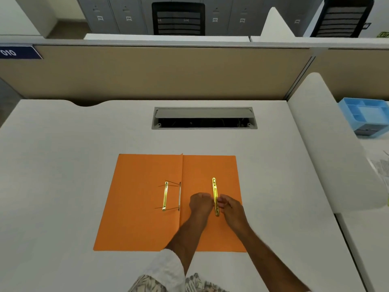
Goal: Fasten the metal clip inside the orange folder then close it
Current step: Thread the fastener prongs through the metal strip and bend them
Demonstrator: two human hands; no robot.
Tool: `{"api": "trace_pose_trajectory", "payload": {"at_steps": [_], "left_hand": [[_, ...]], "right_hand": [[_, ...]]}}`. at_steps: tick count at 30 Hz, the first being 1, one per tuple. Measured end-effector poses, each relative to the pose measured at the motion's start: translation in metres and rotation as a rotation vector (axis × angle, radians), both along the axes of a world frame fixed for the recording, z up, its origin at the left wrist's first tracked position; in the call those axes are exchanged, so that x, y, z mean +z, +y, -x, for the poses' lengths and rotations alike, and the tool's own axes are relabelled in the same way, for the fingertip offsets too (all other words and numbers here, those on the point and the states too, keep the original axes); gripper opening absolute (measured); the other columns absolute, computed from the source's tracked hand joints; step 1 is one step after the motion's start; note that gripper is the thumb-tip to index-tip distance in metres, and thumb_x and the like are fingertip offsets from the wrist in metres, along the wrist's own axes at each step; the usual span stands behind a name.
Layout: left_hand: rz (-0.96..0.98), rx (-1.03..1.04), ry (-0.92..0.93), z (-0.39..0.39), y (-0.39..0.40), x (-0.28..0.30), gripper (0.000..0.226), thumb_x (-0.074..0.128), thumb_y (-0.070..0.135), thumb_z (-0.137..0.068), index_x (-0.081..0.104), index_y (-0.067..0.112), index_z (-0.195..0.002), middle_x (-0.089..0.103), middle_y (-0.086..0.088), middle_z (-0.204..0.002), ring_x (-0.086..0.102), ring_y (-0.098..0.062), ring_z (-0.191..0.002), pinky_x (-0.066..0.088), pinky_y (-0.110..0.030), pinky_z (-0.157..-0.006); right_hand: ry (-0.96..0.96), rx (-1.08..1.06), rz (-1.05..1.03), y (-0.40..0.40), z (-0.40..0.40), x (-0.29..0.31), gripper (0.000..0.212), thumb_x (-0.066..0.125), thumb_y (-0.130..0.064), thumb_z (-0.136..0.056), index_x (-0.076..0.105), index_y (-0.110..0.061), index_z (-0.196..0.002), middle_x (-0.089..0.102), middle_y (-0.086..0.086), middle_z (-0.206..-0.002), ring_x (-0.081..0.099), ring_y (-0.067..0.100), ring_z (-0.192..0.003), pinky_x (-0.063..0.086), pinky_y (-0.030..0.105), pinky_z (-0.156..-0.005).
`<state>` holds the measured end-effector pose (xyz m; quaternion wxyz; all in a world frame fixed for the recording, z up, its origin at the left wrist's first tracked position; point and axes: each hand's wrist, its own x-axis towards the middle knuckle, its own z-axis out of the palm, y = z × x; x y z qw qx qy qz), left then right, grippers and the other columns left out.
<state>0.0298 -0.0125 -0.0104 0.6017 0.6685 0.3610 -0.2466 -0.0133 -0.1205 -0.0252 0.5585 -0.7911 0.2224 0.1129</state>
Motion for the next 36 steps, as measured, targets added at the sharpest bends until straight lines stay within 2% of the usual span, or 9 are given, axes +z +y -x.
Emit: {"api": "trace_pose_trajectory", "payload": {"at_steps": [3, 9, 13, 16, 19, 22, 24, 29, 36], "left_hand": [[-0.042, -0.019, -0.006, -0.002, -0.004, 0.002, 0.013, 0.062, 0.006, -0.075, 0.073, 0.009, -0.082, 0.075, -0.012, -0.080, 0.074, -0.026, -0.077, 0.061, -0.032, -0.067], [-0.187, -0.197, -0.103, -0.005, -0.015, 0.009, 0.010, 0.063, 0.009, -0.083, 0.072, 0.011, -0.078, 0.073, -0.002, -0.073, 0.069, -0.013, -0.063, 0.057, -0.026, -0.058], [-0.201, -0.258, -0.114, -0.007, -0.014, 0.012, 0.016, 0.059, 0.008, -0.081, 0.072, 0.014, -0.075, 0.074, -0.001, -0.075, 0.069, -0.014, -0.065, 0.057, -0.028, -0.058], [-0.098, -0.309, -0.128, -0.009, -0.004, 0.011, 0.013, 0.064, 0.009, -0.079, 0.072, 0.016, -0.072, 0.074, -0.006, -0.076, 0.072, -0.019, -0.069, 0.062, -0.034, -0.062], [-0.055, -0.332, -0.168, -0.006, 0.014, 0.009, 0.016, 0.067, 0.008, -0.081, 0.071, 0.018, -0.069, 0.071, -0.003, -0.066, 0.067, -0.008, -0.052, 0.056, -0.024, -0.047], [-0.050, -0.328, -0.221, -0.002, 0.034, 0.011, 0.004, 0.073, 0.010, -0.081, 0.071, 0.013, -0.083, 0.074, -0.008, -0.073, 0.070, -0.014, -0.058, 0.060, -0.029, -0.054], [-0.084, -0.328, -0.267, -0.001, 0.049, 0.013, 0.014, 0.077, 0.013, -0.080, 0.070, 0.012, -0.092, 0.075, -0.010, -0.077, 0.071, -0.014, -0.061, 0.058, -0.025, -0.055], [-0.237, -0.333, -0.364, -0.002, 0.084, 0.022, 0.007, 0.073, 0.019, -0.080, 0.071, 0.025, -0.084, 0.067, 0.008, -0.062, 0.061, 0.006, -0.052, 0.045, -0.008, -0.047], [-0.325, -0.331, -0.420, -0.009, 0.120, 0.028, 0.005, 0.073, 0.026, -0.081, 0.075, 0.025, -0.086, 0.069, 0.011, -0.068, 0.067, 0.000, -0.061, 0.052, -0.014, -0.051]], "right_hand": [[0.014, -0.030, -0.022, 0.001, 0.001, 0.000, 0.045, 0.041, 0.000, -0.097, 0.064, -0.038, -0.092, 0.070, -0.009, -0.094, 0.068, 0.014, -0.094, 0.055, 0.038, -0.088], [0.024, -0.096, -0.099, -0.001, 0.004, -0.003, 0.035, 0.039, -0.001, -0.099, 0.064, -0.016, -0.119, 0.070, -0.005, -0.103, 0.067, 0.006, -0.095, 0.054, 0.019, -0.079], [0.019, -0.152, -0.116, -0.006, 0.003, -0.002, 0.033, 0.039, -0.003, -0.101, 0.060, -0.013, -0.124, 0.071, 0.004, -0.107, 0.068, 0.017, -0.097, 0.058, 0.034, -0.084], [0.002, -0.195, -0.173, -0.009, -0.002, 0.005, 0.023, 0.047, -0.010, -0.101, 0.064, -0.017, -0.115, 0.074, 0.006, -0.098, 0.072, 0.021, -0.086, 0.061, 0.037, -0.075], [0.020, -0.178, -0.254, -0.002, -0.009, 0.015, 0.017, 0.055, -0.014, -0.098, 0.072, -0.010, -0.102, 0.076, 0.012, -0.085, 0.074, 0.022, -0.072, 0.061, 0.034, -0.061], [0.041, -0.163, -0.285, 0.014, -0.015, 0.020, 0.013, 0.062, -0.014, -0.095, 0.073, -0.009, -0.097, 0.076, 0.015, -0.081, 0.072, 0.024, -0.067, 0.059, 0.033, -0.055], [0.040, -0.144, -0.306, 0.029, -0.020, 0.022, 0.011, 0.063, -0.014, -0.094, 0.074, -0.011, -0.093, 0.075, 0.015, -0.079, 0.071, 0.025, -0.065, 0.056, 0.029, -0.051], [0.036, -0.066, -0.318, 0.064, -0.033, 0.021, 0.012, 0.063, -0.013, -0.094, 0.075, -0.012, -0.089, 0.073, 0.008, -0.074, 0.066, 0.015, -0.059, 0.055, 0.027, -0.050], [0.014, -0.006, -0.372, 0.099, -0.048, 0.021, 0.013, 0.061, -0.009, -0.094, 0.074, -0.011, -0.095, 0.072, 0.012, -0.079, 0.068, 0.020, -0.062, 0.056, 0.029, -0.049]]}}
